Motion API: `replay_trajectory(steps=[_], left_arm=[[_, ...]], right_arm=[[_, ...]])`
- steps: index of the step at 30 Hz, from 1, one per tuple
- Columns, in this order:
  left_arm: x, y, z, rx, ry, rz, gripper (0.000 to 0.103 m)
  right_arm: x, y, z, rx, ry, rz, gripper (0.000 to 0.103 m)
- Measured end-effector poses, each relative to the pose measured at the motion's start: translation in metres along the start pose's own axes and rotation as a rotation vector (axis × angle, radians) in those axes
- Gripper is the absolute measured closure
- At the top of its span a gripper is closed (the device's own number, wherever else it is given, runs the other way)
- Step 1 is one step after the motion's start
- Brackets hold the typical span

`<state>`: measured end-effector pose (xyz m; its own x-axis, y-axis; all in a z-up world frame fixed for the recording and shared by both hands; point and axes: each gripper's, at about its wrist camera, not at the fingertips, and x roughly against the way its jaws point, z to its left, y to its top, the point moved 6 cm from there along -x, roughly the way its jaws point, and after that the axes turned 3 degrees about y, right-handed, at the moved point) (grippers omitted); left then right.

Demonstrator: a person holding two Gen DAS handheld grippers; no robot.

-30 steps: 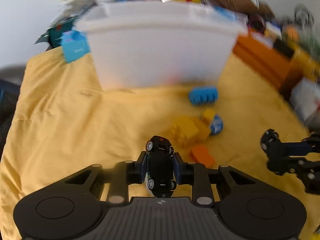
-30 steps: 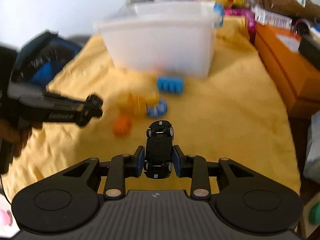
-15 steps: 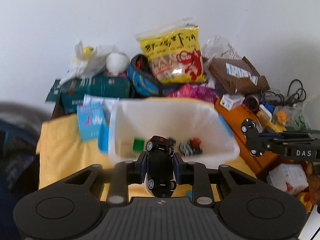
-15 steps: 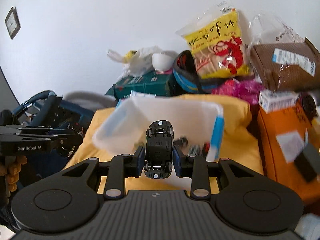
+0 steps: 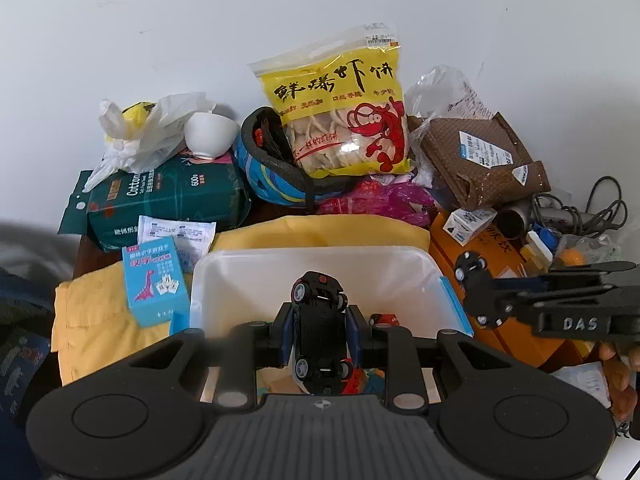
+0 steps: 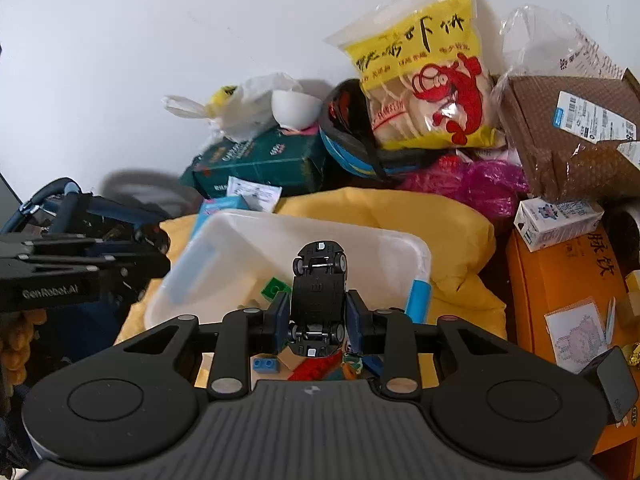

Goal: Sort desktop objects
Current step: 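Move both black cars over the white bin and open both tools, then grasp the orange brick with the left tool while the right tool grasps the blue airplane disc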

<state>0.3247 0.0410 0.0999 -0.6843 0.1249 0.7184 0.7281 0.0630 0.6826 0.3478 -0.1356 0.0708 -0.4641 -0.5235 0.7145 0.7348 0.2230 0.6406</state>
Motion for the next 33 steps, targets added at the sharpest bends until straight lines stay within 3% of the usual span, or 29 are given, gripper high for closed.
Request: replay_trajectory(steps=[3, 5, 6, 7, 11, 15, 19, 24, 28, 29, 31, 32, 33], left_arm=[[-0.006, 0.005, 0.0, -0.015, 0.018, 0.009, 0.072], [-0.01, 0.009, 0.001, -0.016, 0.046, 0.008, 0.054], [-0.011, 0.009, 0.001, -0.009, 0.065, 0.0, 0.04], [-0.011, 0.01, 0.003, -0.004, 0.077, -0.016, 0.035], [-0.011, 0.0, 0.004, -0.021, 0.071, -0.02, 0.035], [-0.005, -0.034, 0.0, -0.063, 0.071, -0.025, 0.035], [0.0, -0.101, -0.011, -0.084, 0.041, 0.001, 0.035], [-0.016, -0.194, -0.034, -0.059, 0.0, 0.13, 0.035], [-0.043, -0.236, -0.057, -0.102, -0.014, 0.215, 0.036], [-0.049, -0.239, -0.061, -0.115, -0.008, 0.227, 0.04], [-0.06, -0.243, -0.064, -0.112, -0.008, 0.243, 0.064], [-0.063, -0.244, -0.063, -0.101, -0.018, 0.255, 0.071], [-0.064, -0.244, -0.062, -0.094, -0.023, 0.262, 0.071]], right_arm=[[-0.009, 0.001, -0.003, -0.002, -0.01, 0.015, 0.067], [-0.014, 0.002, -0.004, 0.006, -0.026, 0.017, 0.058], [-0.015, 0.002, -0.004, 0.01, -0.038, 0.013, 0.044], [-0.015, 0.002, -0.004, 0.015, -0.047, 0.003, 0.042], [-0.013, -0.007, -0.002, 0.031, -0.032, -0.009, 0.042], [0.0, -0.034, 0.005, 0.072, 0.002, -0.03, 0.042], [0.01, -0.088, 0.012, 0.107, 0.031, -0.025, 0.042], [-0.007, -0.17, 0.009, 0.138, 0.0, 0.08, 0.042], [-0.019, -0.202, 0.008, 0.146, -0.004, 0.14, 0.042], [-0.021, -0.205, 0.009, 0.163, -0.008, 0.143, 0.042], [-0.025, -0.207, 0.012, 0.184, -0.001, 0.142, 0.042], [-0.027, -0.208, 0.013, 0.19, 0.006, 0.141, 0.042], [-0.03, -0.208, 0.015, 0.196, 0.013, 0.137, 0.042]])
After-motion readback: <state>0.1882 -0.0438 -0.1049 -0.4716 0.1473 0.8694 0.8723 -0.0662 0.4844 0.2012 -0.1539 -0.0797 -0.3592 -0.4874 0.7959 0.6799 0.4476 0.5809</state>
